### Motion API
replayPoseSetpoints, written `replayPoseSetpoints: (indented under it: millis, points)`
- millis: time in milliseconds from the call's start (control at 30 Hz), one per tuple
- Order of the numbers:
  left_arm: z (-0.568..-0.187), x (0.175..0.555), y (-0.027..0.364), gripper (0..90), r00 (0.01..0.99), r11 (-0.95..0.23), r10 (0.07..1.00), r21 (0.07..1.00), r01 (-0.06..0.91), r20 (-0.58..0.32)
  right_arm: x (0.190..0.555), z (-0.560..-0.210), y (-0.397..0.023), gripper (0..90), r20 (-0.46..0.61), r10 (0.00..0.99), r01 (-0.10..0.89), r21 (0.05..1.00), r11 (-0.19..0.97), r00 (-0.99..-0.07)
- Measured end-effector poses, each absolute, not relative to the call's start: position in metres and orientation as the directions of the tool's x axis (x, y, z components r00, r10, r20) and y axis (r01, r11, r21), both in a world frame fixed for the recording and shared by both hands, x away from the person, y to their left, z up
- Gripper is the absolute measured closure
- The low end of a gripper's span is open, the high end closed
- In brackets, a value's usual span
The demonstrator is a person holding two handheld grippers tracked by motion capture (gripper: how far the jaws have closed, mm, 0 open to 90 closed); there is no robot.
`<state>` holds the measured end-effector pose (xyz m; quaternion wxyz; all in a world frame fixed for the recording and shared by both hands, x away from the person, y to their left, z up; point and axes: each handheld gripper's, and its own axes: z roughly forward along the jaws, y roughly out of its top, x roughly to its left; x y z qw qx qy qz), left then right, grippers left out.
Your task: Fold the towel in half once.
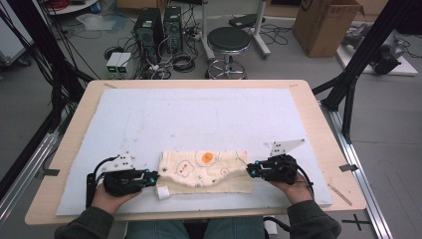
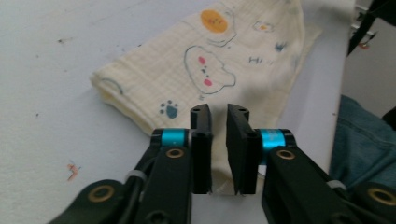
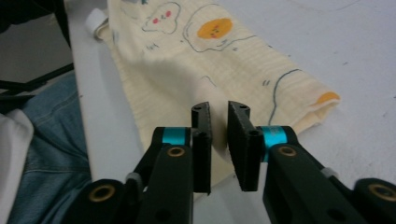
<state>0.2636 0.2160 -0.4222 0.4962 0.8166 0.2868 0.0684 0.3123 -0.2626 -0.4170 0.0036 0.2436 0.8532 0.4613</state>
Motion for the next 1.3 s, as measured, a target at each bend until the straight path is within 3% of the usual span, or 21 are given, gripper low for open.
replayPoseSetpoints:
  millis: [133, 767, 1067, 1300]
  points:
    - [-0.415, 0.264, 0.219, 69.5, 0.828, -0.321, 0.533, 0.864, 0.389, -0.174, 0.308, -0.411, -0.267, 70.0, 0.23, 0.393, 0.399, 0.811, 0.428, -0.89]
    - [-0.44, 0.267, 0.201, 73.2, 0.841, -0.467, 0.518, 0.771, 0.433, -0.159, 0.3, -0.438, -0.243, 75.1, 0.184, 0.338, 0.362, 0.715, 0.598, -0.923]
    - [-0.442, 0.265, 0.203, 73.0, 0.843, -0.472, 0.517, 0.772, 0.425, -0.148, 0.292, -0.442, -0.245, 72.9, 0.17, 0.346, 0.357, 0.716, 0.6, -0.923]
    - [-0.432, 0.275, 0.205, 66.0, 0.826, -0.416, 0.536, 0.797, 0.438, -0.174, 0.299, -0.43, -0.241, 63.5, 0.177, 0.334, 0.346, 0.754, 0.558, -0.926]
